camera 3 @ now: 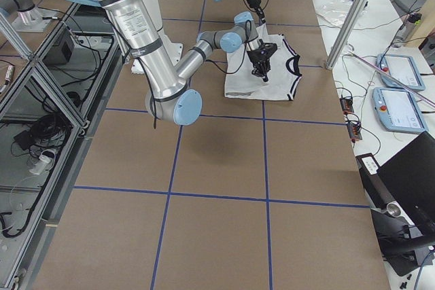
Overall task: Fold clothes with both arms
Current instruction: 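Lift the hem with both grippers and fold it up toward the collar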
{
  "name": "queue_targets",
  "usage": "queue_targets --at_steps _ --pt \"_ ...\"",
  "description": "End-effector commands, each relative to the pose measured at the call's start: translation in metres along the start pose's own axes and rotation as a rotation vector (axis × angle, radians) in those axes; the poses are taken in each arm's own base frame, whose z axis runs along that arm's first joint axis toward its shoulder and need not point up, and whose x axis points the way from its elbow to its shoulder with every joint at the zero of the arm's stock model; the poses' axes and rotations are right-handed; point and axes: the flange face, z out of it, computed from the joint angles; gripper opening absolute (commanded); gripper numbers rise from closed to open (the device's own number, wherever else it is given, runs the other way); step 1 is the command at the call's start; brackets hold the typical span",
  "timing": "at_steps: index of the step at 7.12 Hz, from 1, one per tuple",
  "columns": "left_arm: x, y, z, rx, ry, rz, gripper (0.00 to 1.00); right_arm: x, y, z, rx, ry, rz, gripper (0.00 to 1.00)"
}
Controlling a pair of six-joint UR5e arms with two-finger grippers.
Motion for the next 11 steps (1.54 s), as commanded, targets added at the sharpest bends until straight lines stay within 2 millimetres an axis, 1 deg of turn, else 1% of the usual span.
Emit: queue_targets --at_steps 1,2,3,4,5,6,7,8,9,10,11 --pt "0.010 -0.016 0.035 0.021 -0.005 -0.008 0.00 -0.022 -0.022 0.048 -0.006 0.017 -0.019 0.00" --pt "0.008 -0.016 0.046 0.024 0.005 -0.008 0.00 -0.028 -0.021 0.066 -0.008 0.025 -0.022 0.00" --pt "0.004 -0.016 0.052 0.026 0.018 -0.007 0.00 -0.027 -0.020 0.083 -0.008 0.014 -0.024 0.00" --pt "0.003 -0.016 0.055 0.025 0.012 -0.009 0.00 -0.029 -0.020 0.084 -0.008 -0.001 -0.020 0.00" --pt "0.006 -0.016 0.055 0.024 0.015 -0.012 0.00 -0.032 -0.022 0.081 -0.005 -0.007 -0.019 0.00" --pt "0.006 -0.017 0.054 0.026 0.016 -0.016 0.00 -0.032 -0.032 0.079 0.002 -0.010 -0.012 0.00" --pt "0.009 -0.018 0.053 0.027 0.027 -0.019 0.00 -0.025 -0.034 0.084 -0.003 -0.001 -0.026 0.00" --pt "0.014 -0.022 0.048 0.031 0.056 -0.018 0.16 -0.018 -0.032 0.090 -0.004 0.010 -0.039 0.43" --pt "0.016 -0.028 0.043 0.037 0.078 -0.023 0.21 -0.024 -0.035 0.078 -0.008 -0.008 -0.038 0.99" --pt "0.020 -0.027 0.038 0.009 0.097 -0.023 0.22 -0.012 -0.036 0.051 -0.069 -0.064 -0.033 1.00" --pt "0.023 -0.027 0.034 -0.013 0.111 -0.023 0.24 0.012 -0.036 0.032 -0.091 -0.107 -0.022 1.00"
